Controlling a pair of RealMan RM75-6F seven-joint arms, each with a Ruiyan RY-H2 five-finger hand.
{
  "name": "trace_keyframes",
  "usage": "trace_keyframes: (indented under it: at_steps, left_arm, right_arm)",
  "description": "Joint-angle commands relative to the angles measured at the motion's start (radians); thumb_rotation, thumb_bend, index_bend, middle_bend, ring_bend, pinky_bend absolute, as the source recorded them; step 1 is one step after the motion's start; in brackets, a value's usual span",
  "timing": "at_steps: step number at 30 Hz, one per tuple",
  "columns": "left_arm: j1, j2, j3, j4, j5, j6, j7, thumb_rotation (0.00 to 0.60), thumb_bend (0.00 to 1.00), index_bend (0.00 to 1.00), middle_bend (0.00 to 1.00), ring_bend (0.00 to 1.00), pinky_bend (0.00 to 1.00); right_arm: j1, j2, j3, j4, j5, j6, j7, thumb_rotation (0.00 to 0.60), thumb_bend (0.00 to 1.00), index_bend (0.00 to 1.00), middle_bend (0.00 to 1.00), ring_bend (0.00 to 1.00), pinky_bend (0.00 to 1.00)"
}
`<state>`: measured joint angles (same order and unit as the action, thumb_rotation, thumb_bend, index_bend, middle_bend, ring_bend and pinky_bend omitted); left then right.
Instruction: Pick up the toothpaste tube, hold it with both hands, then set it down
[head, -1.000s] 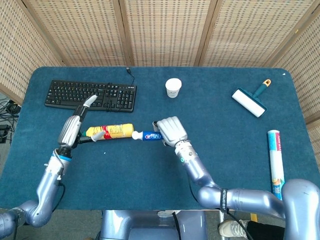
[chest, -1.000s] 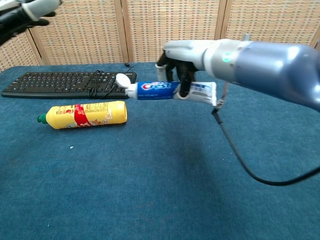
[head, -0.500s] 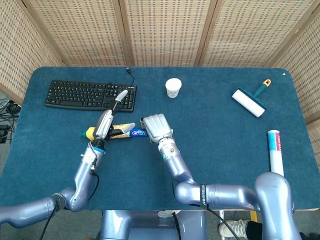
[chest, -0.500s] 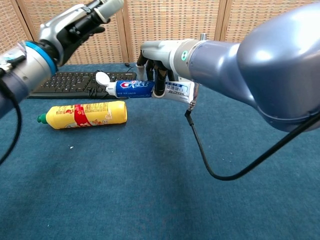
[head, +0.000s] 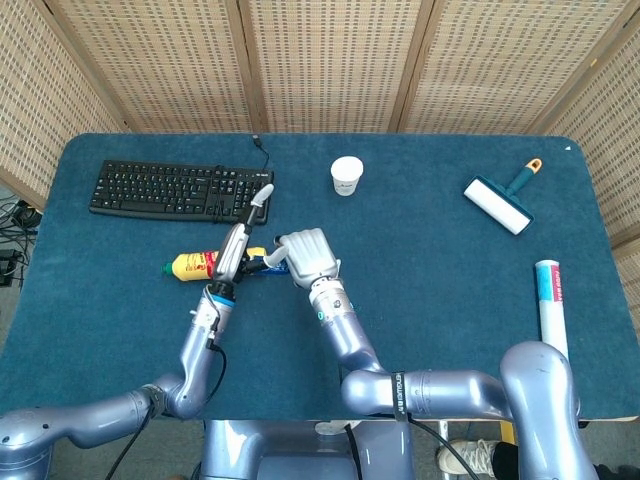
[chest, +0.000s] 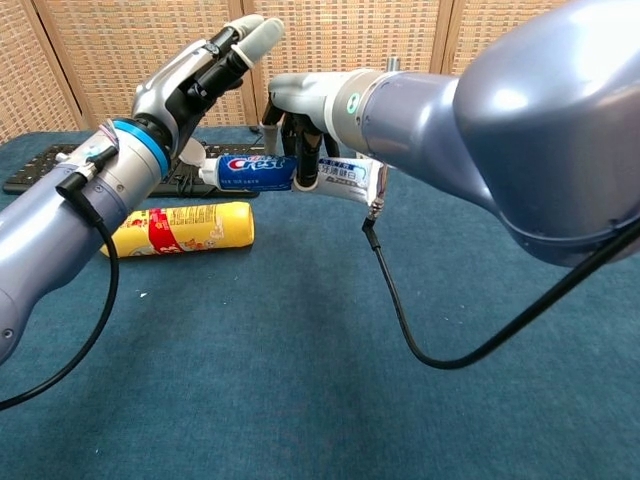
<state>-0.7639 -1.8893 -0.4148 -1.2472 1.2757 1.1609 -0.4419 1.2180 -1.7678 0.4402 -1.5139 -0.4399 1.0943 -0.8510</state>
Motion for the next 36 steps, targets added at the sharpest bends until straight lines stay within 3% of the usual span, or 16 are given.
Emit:
trace_keyframes:
  at_steps: [1, 16, 29, 36]
  left_arm:
    - [-0.003, -0.002, -0.001, -0.003, 0.004, 0.007, -0.002, 0.183, 0.00, 0.00, 0.00, 0.00, 0.00]
    - [0.003, -0.012, 0.013, 0.004, -0.023, -0.003, 0.008, 0.183, 0.00, 0.00, 0.00, 0.00, 0.00]
    - [0.028, -0.032, 0.025, 0.057, -0.015, 0.004, -0.100, 0.185, 0.00, 0.00, 0.00, 0.00, 0.00]
    - [0.040, -0.060, 0.006, 0.074, -0.003, 0.029, -0.239, 0.185, 0.00, 0.00, 0.00, 0.00, 0.00]
  right_arm:
    - [0.003, 0.004, -0.005, -0.004, 0.000, 0.002, -0.001, 0.600, 0.65, 0.72, 0.72, 0.64, 0.66]
    - [0.002, 0.018, -0.009, -0.017, 0.008, 0.007, 0.037, 0.600, 0.65, 0.72, 0.72, 0.64, 0.66]
    - [-0.009, 0.064, 0.014, -0.078, 0.008, -0.006, 0.095, 0.600, 0.65, 0.72, 0.72, 0.64, 0.66]
    - [-0.018, 0.086, 0.030, -0.112, 0.016, -0.024, 0.154, 0.600, 0.65, 0.72, 0.72, 0.64, 0.66]
